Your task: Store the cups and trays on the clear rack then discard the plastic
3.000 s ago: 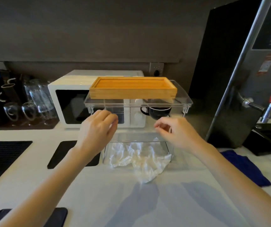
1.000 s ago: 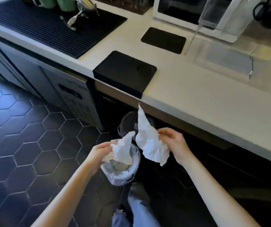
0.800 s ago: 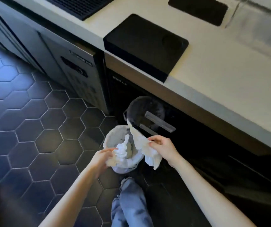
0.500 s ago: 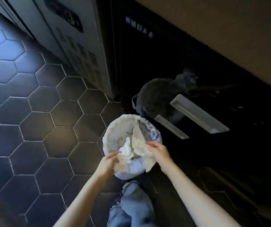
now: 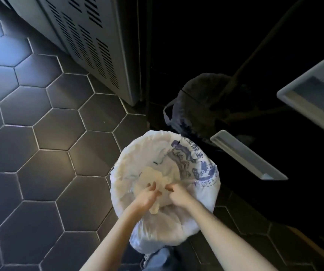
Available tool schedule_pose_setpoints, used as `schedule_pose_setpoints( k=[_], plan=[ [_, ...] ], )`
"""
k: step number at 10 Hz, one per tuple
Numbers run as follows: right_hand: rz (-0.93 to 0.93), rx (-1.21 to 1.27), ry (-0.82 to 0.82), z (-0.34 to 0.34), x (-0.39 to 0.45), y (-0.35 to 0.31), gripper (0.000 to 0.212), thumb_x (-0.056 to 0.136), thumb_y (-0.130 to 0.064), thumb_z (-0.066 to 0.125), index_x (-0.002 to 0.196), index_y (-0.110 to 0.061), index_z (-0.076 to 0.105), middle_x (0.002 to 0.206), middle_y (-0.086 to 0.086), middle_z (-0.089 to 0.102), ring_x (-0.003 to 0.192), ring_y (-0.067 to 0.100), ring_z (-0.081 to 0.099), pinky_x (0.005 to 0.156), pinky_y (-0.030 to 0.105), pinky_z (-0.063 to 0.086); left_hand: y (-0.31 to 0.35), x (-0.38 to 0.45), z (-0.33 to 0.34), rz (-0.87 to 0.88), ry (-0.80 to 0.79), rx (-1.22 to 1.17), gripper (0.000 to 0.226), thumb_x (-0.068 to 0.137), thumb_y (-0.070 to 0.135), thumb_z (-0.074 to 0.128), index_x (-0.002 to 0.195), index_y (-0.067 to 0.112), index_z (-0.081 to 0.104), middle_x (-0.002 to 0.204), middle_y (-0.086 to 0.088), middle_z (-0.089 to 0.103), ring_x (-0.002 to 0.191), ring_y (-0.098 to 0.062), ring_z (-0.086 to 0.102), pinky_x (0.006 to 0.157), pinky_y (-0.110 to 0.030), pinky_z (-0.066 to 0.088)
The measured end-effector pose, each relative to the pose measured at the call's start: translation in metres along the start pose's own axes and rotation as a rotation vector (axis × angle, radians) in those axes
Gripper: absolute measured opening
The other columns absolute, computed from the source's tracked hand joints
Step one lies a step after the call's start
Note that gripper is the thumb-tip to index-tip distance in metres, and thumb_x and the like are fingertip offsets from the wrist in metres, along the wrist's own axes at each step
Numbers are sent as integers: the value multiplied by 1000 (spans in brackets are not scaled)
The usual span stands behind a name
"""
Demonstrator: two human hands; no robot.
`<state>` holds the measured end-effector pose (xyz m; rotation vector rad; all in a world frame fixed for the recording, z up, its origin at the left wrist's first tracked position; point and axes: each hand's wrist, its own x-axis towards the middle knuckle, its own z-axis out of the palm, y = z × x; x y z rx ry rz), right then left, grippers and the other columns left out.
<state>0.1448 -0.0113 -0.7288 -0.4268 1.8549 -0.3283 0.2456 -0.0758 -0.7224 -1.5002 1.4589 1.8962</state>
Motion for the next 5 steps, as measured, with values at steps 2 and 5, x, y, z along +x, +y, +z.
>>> schedule_pose_setpoints(
  k=[2, 5],
  plan=[
    [-52, -37, 73, -28, -47, -18, 30, 86, -7, 45, 111, -8, 62, 120, 15, 62, 113, 29, 54, 95, 34, 44, 16, -47, -14, 62, 80, 320, 40, 89, 7, 41, 128, 7, 49, 138, -9, 49, 130, -23, 41, 103, -25, 31],
    [-119, -113, 174, -111, -230, -74, 25, 87, -17, 44, 101, -15, 65, 109, 7, 64, 102, 25, 58, 86, 34, 50, 104, -199, -32, 243, 132, 661, 17, 82, 7, 40, 73, 12, 53, 75, -9, 55, 69, -21, 47, 64, -35, 41]
  ],
)
